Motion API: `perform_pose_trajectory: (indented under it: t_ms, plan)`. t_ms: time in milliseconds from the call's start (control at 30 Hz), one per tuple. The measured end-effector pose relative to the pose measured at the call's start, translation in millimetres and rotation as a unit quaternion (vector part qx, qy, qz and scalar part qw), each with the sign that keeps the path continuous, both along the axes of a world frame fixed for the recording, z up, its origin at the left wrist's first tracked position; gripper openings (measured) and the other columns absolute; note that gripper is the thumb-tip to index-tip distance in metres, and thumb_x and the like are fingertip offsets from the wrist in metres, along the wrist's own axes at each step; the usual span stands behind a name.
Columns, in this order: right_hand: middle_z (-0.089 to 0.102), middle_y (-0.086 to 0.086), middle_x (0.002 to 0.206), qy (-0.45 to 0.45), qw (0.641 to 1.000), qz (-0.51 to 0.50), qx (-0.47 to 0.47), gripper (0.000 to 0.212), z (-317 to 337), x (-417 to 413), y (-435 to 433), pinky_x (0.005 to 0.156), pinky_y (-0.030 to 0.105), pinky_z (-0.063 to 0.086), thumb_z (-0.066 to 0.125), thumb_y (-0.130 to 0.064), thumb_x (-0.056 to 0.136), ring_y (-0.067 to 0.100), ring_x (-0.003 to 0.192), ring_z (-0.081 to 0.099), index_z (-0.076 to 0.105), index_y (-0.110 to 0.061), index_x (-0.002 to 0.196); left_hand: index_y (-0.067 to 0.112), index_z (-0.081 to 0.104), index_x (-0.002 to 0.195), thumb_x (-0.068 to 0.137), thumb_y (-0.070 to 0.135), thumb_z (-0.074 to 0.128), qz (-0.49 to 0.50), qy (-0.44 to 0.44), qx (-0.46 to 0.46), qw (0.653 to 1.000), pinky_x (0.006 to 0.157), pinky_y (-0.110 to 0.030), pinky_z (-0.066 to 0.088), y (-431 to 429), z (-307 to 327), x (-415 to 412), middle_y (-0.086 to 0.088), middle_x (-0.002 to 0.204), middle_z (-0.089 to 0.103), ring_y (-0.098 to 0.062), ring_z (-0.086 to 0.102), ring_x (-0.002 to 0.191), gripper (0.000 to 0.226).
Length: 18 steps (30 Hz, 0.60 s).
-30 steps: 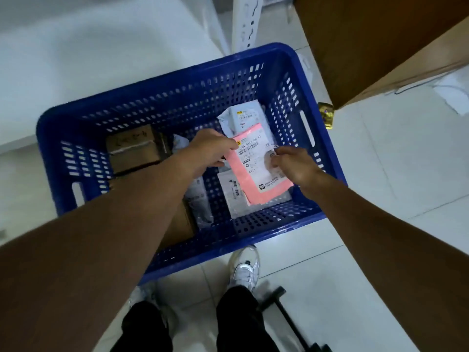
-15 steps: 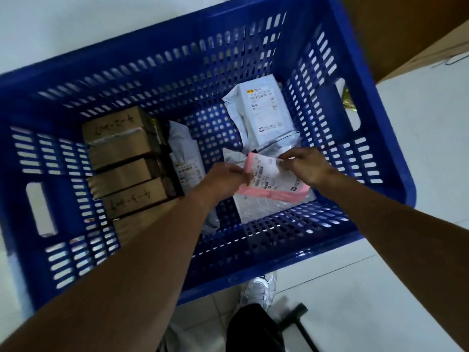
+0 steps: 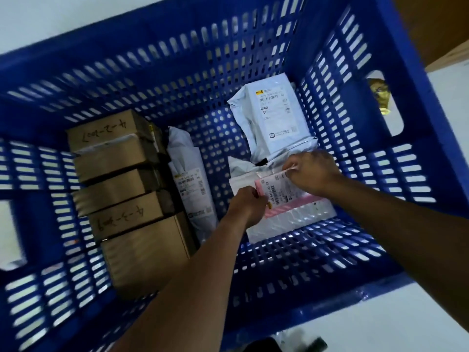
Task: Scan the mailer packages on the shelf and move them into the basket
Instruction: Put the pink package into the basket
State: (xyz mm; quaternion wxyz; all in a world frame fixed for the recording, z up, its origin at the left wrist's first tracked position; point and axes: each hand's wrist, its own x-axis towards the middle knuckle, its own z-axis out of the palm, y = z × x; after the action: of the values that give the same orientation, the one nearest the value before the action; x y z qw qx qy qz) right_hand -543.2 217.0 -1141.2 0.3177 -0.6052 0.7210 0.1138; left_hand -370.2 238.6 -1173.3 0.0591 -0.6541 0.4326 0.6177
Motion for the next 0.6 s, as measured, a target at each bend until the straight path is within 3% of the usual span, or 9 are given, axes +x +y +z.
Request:
perform_pose_trajectory:
  t_ms: [67,200,267,333,400,467,533,600]
  plan:
    - [0.072,0.004,0.115,-0.002,1.0,-0.016,-0.014,0.024,-0.9,-1.9,-2.5,0.102,0.039,0.044,0.054,-0.031,0.094,0.027,0.103,0.065,0.073,-0.027,0.108,0.015,0.06,0.111,0.097,0.024,0.056,0.034,0.013,0.002,0.999,0.066,-0.028,0.051,-4.8,-2.7,-4.0,-0.008,0.115,0.068,-0.024,0.067,0.099,0.016]
    - [0.072,0.009,0.105,-0.008,0.997,-0.083,0.0,0.031,4.4,-7.5,-11.4,0.086,0.037,0.053,0.043,-0.032,0.1,0.028,0.089,0.065,0.071,-0.023,0.11,0.016,0.06,0.11,0.095,0.026,0.061,0.11,0.052,0.015,0.992,0.081,-0.041,0.061,-24.6,4.2,-9.2,-0.006,0.106,0.069,-0.018,0.069,0.087,0.018]
    - [0.07,0.01,0.098,-0.056,0.983,-0.175,0.0,0.031,2.5,-12.1,-17.7,0.065,0.031,0.051,0.043,-0.034,0.1,0.026,0.08,0.065,0.07,-0.019,0.103,0.011,0.064,0.114,0.093,0.022,0.065,0.147,0.079,0.008,0.986,0.072,-0.036,0.063,-40.0,11.7,-9.9,-0.006,0.102,0.07,-0.017,0.068,0.08,0.023]
    - [0.07,0.011,0.095,-0.124,0.952,-0.279,-0.003,0.031,1.2,-15.7,-25.9,0.057,0.029,0.046,0.047,-0.037,0.1,0.024,0.076,0.064,0.07,-0.016,0.1,0.005,0.066,0.115,0.09,0.015,0.07,0.2,0.101,-0.007,0.974,0.061,-0.03,0.061,-60.4,20.9,-12.2,-0.007,0.094,0.07,-0.018,0.069,0.073,0.027]
    - [0.072,0.008,0.099,-0.187,0.909,-0.371,-0.01,0.028,2.2,-17.6,-37.5,0.068,0.037,0.056,0.053,-0.036,0.099,0.023,0.083,0.067,0.07,-0.015,0.103,-0.001,0.066,0.114,0.088,0.008,0.072,0.275,0.116,-0.016,0.954,0.059,-0.031,0.062,-81.4,25.8,-16.4,-0.016,0.092,0.071,-0.024,0.069,0.07,0.028]
    - [0.071,0.004,0.094,-0.233,0.872,-0.429,-0.021,0.024,7.1,-16.8,-49.1,0.078,0.036,0.057,0.057,-0.031,0.098,0.02,0.083,0.068,0.07,-0.012,0.105,-0.006,0.067,0.108,0.088,0.007,0.072,0.323,0.122,-0.02,0.938,0.066,-0.038,0.063,-99.8,27.8,-21.4,-0.024,0.094,0.071,-0.032,0.07,0.073,0.024]
    - [0.07,0.004,0.09,-0.25,0.859,-0.446,-0.03,0.024,6.4,-15.2,-59.3,0.082,0.037,0.058,0.062,-0.029,0.096,0.02,0.082,0.067,0.07,-0.009,0.106,-0.001,0.07,0.097,0.084,0.012,0.074,0.313,0.111,-0.032,0.943,0.079,-0.044,0.062,-111.9,24.7,-27.4,-0.021,0.097,0.073,-0.033,0.072,0.084,0.019]
    - [0.072,0.007,0.096,-0.254,0.852,-0.456,-0.038,0.028,2.8,-13.7,-67.0,0.085,0.041,0.059,0.066,-0.03,0.093,0.023,0.086,0.069,0.07,-0.009,0.11,0.005,0.072,0.092,0.072,0.026,0.073,0.25,0.077,-0.077,0.962,0.082,-0.049,0.061,-117.6,20.1,-34.4,-0.014,0.094,0.075,-0.03,0.074,0.086,0.029]
